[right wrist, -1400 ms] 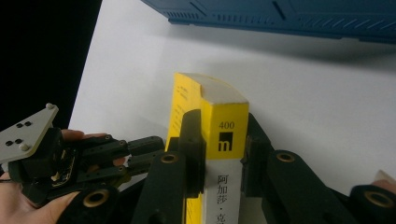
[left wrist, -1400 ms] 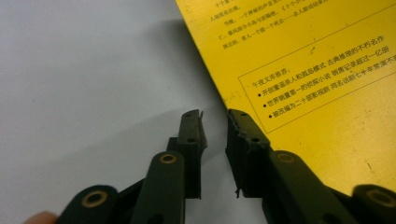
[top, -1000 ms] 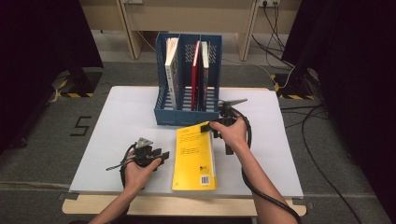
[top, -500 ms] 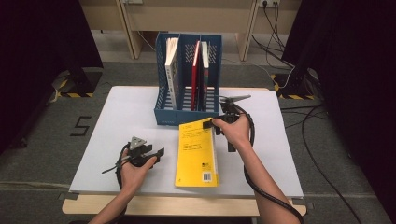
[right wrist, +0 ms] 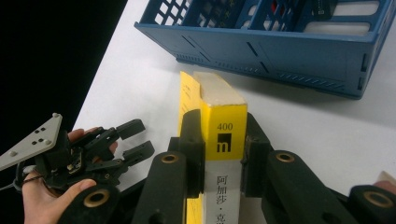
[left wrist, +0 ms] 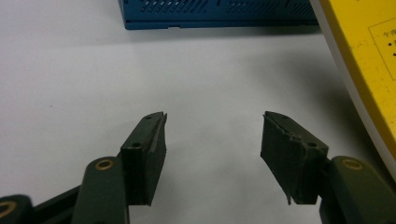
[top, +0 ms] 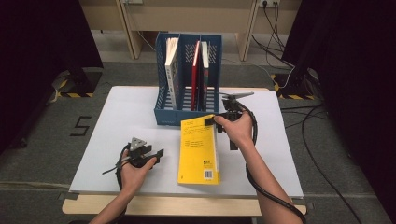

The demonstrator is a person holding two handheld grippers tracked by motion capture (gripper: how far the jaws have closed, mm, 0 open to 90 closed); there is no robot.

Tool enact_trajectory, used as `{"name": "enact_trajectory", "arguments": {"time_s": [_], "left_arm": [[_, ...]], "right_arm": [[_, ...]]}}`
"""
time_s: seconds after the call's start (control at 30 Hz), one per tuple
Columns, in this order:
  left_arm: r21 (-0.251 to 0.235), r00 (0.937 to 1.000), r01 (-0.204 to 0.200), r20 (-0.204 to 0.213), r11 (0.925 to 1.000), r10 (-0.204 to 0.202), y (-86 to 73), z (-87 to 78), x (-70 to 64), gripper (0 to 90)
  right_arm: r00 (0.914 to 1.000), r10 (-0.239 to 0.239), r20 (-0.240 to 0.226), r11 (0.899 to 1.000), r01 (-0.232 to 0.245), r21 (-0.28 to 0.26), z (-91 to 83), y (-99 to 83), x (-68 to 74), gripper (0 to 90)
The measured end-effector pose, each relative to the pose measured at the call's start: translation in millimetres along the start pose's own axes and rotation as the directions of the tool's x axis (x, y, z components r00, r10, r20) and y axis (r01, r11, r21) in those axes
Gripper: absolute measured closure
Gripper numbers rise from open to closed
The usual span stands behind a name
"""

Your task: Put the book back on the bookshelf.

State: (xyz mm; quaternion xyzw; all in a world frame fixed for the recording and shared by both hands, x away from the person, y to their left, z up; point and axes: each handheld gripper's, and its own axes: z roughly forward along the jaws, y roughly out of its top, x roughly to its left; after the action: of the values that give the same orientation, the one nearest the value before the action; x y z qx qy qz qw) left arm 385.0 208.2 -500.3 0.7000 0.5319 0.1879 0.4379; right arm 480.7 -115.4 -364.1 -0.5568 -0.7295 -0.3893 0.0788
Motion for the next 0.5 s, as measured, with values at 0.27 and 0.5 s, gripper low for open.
{"name": "enact_trajectory", "arguments": {"time_s": [0.27,0.5], "left_arm": [[-0.001,1.0000,-0.004,0.000,1.0000,0.004,-0.1,-0.1,-0.6,39.3],[0.003,1.0000,-0.003,0.002,1.0000,0.003,0.0,0.2,-0.5,39.0]], "right_arm": [[1.0000,0.001,-0.002,1.000,-0.001,-0.017,-9.7,0.7,3.1,76.1],[1.0000,-0.001,0.005,0.999,0.002,-0.036,-19.0,3.3,5.0,76.1]]}}
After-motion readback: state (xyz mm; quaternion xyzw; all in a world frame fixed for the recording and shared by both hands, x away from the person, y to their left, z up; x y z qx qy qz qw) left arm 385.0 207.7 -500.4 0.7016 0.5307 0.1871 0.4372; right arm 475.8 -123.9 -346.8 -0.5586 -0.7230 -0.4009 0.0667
